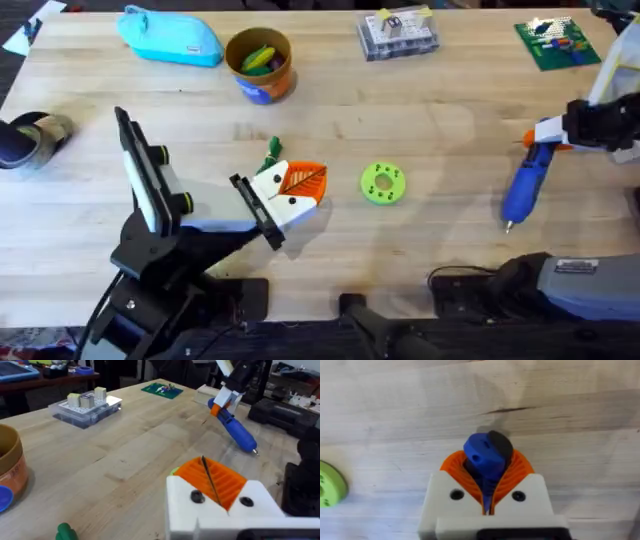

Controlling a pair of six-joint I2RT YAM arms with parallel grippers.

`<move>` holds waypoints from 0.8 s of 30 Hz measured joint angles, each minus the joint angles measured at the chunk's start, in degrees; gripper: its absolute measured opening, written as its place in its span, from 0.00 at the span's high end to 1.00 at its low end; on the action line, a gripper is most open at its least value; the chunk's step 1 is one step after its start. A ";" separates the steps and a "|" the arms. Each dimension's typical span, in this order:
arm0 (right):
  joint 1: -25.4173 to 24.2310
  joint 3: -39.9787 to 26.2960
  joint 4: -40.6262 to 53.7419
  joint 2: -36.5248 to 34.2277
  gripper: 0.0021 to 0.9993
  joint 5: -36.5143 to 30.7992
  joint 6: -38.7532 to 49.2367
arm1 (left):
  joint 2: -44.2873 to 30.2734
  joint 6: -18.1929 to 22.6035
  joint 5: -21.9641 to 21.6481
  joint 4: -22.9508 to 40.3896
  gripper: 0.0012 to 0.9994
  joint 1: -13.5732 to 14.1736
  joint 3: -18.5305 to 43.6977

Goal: Pick up the gripper from the table and insert it into the empty holder that is missing its gripper. Then pick up a screw, insert it into the mounting hole, and use the screwdriver to tighten it. Finally, clean up the table by picking up the vegetable and placing it into the bucket.

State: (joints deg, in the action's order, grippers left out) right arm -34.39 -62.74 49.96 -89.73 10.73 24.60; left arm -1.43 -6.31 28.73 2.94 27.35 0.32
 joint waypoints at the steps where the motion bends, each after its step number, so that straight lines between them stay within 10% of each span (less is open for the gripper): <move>1: 0.00 0.00 0.02 0.00 0.95 0.35 -1.12 | 0.00 0.00 0.00 0.02 0.99 0.00 0.00; 16: 0.54 0.00 -7.03 -0.01 0.90 -8.35 -8.74 | 0.00 -0.01 -0.01 0.01 0.99 0.00 0.00; 24: 3.27 0.00 -7.06 -2.41 0.46 -9.67 -9.61 | 0.00 -0.02 0.00 0.02 0.99 0.00 0.00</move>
State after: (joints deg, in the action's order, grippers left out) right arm -31.12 -62.74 42.90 -92.15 1.06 14.99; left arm -1.43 -6.33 28.73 2.96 27.35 0.32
